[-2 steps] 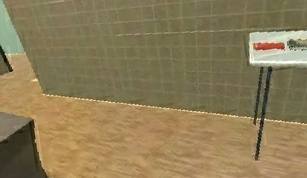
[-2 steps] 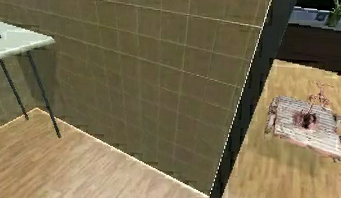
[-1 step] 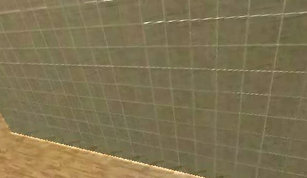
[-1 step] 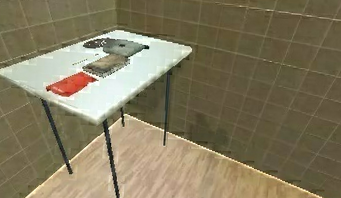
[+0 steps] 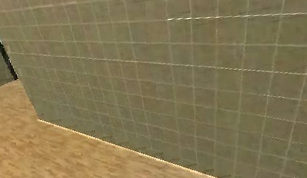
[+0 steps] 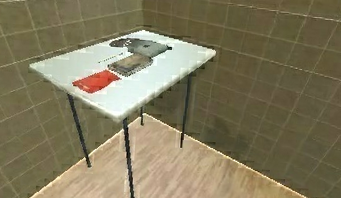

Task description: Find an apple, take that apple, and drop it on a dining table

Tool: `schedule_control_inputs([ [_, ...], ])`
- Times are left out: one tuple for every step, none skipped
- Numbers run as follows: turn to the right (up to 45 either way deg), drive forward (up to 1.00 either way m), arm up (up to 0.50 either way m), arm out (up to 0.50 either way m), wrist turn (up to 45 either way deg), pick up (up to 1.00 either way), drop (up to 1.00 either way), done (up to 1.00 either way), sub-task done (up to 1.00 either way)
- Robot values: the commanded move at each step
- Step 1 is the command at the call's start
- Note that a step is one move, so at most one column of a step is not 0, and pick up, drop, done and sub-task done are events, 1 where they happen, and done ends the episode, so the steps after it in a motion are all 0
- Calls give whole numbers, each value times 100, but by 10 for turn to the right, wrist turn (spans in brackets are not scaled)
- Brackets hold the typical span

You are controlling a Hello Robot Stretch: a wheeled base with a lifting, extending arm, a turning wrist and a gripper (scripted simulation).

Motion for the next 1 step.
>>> schedule_control_inputs([
  [0, 50, 0, 0, 0, 0, 0, 0, 0],
])
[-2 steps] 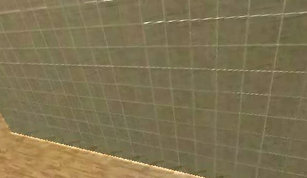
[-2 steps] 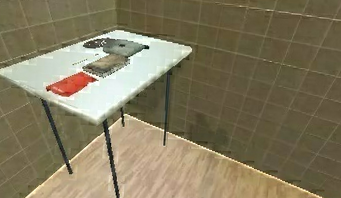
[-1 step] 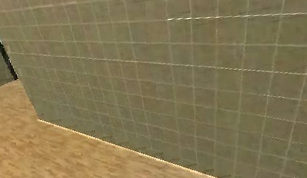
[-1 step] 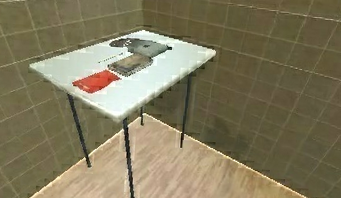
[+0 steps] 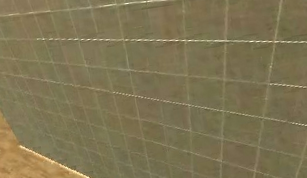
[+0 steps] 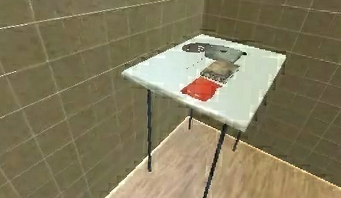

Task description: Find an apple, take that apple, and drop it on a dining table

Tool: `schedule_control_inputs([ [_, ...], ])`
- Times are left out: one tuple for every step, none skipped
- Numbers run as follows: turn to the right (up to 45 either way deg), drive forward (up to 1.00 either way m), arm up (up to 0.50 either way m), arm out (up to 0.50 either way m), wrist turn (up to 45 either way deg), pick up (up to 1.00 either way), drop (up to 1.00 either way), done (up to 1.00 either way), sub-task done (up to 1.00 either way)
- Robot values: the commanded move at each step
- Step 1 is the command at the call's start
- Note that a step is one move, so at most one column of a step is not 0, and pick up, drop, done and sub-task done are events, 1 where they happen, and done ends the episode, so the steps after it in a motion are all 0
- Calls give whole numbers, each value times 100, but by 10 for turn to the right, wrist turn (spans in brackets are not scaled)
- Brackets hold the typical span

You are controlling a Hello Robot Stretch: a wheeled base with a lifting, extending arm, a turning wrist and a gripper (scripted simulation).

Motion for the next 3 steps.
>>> schedule_control_inputs([
  [-450, 0, 0, 0, 0, 0, 0, 0, 0],
  [-180, 0, 0, 0, 0, 0, 0, 0, 0],
  [0, 35, 0, 0, 0, 0, 0, 0, 0],
])
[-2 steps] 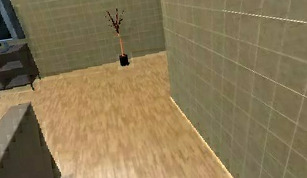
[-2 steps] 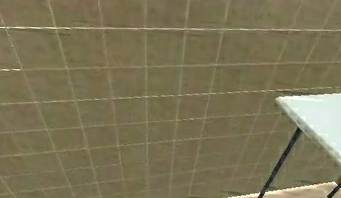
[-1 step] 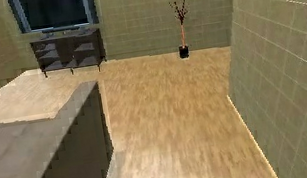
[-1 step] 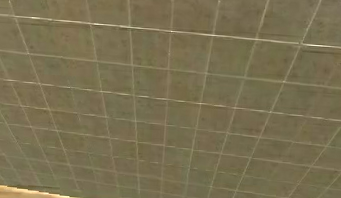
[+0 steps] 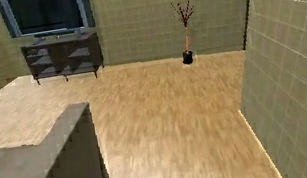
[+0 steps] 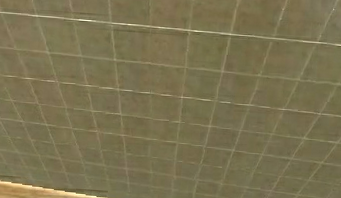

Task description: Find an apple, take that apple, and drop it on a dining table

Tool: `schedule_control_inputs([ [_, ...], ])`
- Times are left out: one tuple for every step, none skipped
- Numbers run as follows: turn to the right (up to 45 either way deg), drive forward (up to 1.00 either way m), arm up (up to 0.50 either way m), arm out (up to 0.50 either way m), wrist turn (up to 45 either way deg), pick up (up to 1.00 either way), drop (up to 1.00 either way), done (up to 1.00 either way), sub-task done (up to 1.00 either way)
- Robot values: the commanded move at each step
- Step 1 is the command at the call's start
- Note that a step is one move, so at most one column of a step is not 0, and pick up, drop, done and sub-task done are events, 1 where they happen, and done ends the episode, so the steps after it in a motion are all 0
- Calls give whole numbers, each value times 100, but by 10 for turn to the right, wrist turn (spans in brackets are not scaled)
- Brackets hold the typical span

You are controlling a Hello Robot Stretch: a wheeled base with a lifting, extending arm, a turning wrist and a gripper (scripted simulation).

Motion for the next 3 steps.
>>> schedule_control_inputs([
  [90, 0, 0, 0, 0, 0, 0, 0, 0],
  [0, 100, 0, 0, 0, 0, 0, 0, 0],
  [0, 100, 0, 0, 0, 0, 0, 0, 0],
])
